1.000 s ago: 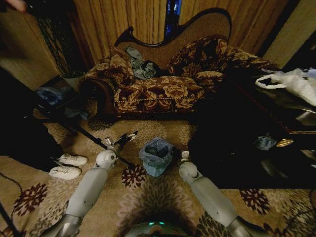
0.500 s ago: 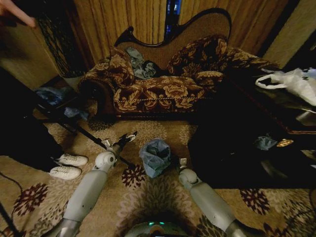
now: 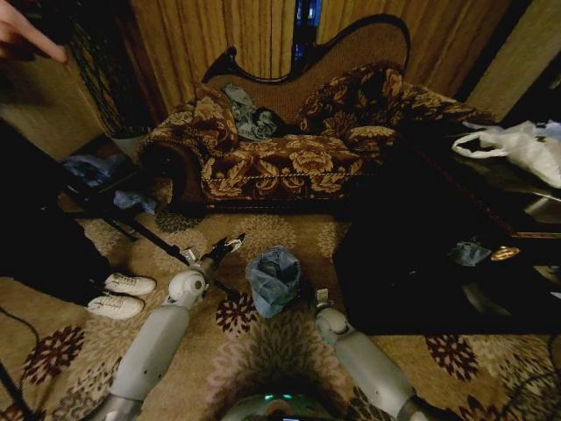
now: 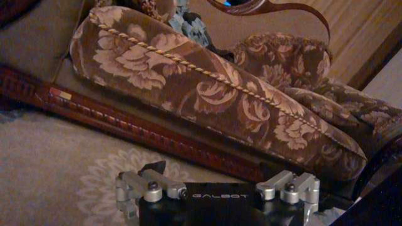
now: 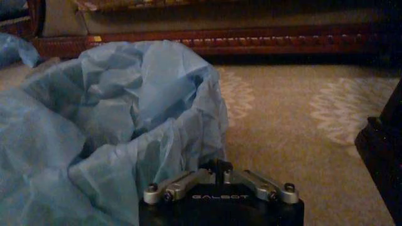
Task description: Place a garbage bag over the trash bin.
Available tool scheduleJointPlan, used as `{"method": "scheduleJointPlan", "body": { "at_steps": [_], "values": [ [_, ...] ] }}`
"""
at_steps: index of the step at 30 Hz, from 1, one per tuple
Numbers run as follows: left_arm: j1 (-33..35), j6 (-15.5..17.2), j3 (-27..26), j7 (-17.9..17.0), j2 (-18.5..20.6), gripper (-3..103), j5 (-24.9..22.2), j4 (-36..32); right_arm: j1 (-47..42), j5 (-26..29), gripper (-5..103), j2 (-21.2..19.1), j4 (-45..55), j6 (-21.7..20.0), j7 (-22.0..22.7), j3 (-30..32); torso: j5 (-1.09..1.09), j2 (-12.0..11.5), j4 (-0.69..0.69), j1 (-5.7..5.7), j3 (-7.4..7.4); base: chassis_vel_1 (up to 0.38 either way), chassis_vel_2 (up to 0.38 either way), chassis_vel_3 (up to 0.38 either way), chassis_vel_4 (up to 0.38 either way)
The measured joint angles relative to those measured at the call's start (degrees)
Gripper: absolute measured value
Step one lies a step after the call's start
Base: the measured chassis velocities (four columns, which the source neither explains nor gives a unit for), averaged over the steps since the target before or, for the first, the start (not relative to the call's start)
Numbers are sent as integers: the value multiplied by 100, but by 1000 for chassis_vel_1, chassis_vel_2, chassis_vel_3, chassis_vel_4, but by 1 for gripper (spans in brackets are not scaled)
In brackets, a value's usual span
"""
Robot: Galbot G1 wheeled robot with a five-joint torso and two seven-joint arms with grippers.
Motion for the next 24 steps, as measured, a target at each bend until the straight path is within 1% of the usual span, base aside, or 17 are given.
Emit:
{"method": "scheduleJointPlan", "body": {
  "at_steps": [2,4,5,7,8,9,11,12,14,15,17,18,19,20,21,23,24],
  "values": [
    [8,8,-11,-12,17,100,-9,-32,13,-1,0,-30,66,-3,57,30,-1,0,1,0,0,0,0,0,0],
    [21,15,-42,-49,38,100,-33,-95,52,-60,10,-175,168,52,128,68,0,0,2,0,0,0,0,0,0],
    [21,15,-42,-49,38,100,-33,-95,52,-60,10,-175,168,52,128,68,0,0,2,0,0,0,0,0,0],
    [34,20,-61,-74,56,100,-67,-144,59,-67,21,-313,267,61,152,111,-2,0,1,0,0,0,0,0,0],
    [54,23,-74,-89,78,100,-87,-177,28,-67,27,-484,400,70,180,127,-1,0,0,0,0,0,0,0,0],
    [54,23,-74,-89,78,100,-87,-177,28,-67,27,-484,400,70,180,127,-1,0,0,0,0,0,0,0,0],
    [86,22,-95,-94,94,100,-101,-206,-68,-67,37,-688,576,111,188,130,-1,0,0,0,0,0,0,0,0],
    [86,22,-95,-94,94,100,-101,-206,-68,-67,37,-688,576,111,188,130,-1,0,0,0,0,0,0,0,0],
    [104,4,-124,-99,101,100,-107,-204,-216,-106,48,-873,743,175,188,204,0,0,0,0,0,0,0,0,0],
    [104,4,-124,-99,101,100,-107,-204,-216,-106,48,-873,743,175,188,204,0,0,0,0,0,0,0,0,0],
    [103,-6,-162,-100,100,100,-107,-182,-295,-158,54,-994,907,199,232,316,0,0,0,0,0,0,0,0,0],
    [97,-8,-205,-114,83,100,-108,-153,-333,-125,64,-1141,1150,188,302,395,0,0,0,0,0,0,0,0,0],
    [97,-8,-205,-114,83,100,-108,-153,-333,-125,64,-1141,1150,188,302,395,0,0,0,0,0,0,0,0,0],
    [94,-8,-239,-132,68,100,-106,-139,-331,-20,70,-1258,1359,145,365,412,0,0,-1,0,0,0,0,0,0],
    [94,-2,-278,-157,47,100,-102,-135,-310,105,70,-1356,1547,97,424,407,-1,0,-1,0,0,0,0,0,0],
    [130,133,-393,-344,-10,100,-97,-225,-124,815,83,-1628,2157,-175,810,240,-2,0,-1,0,0,0,0,0,0],
    [130,133,-393,-344,-10,100,-97,-225,-124,815,83,-1628,2157,-175,810,240,-2,0,-1,0,0,0,0,0,0]
  ]
}}
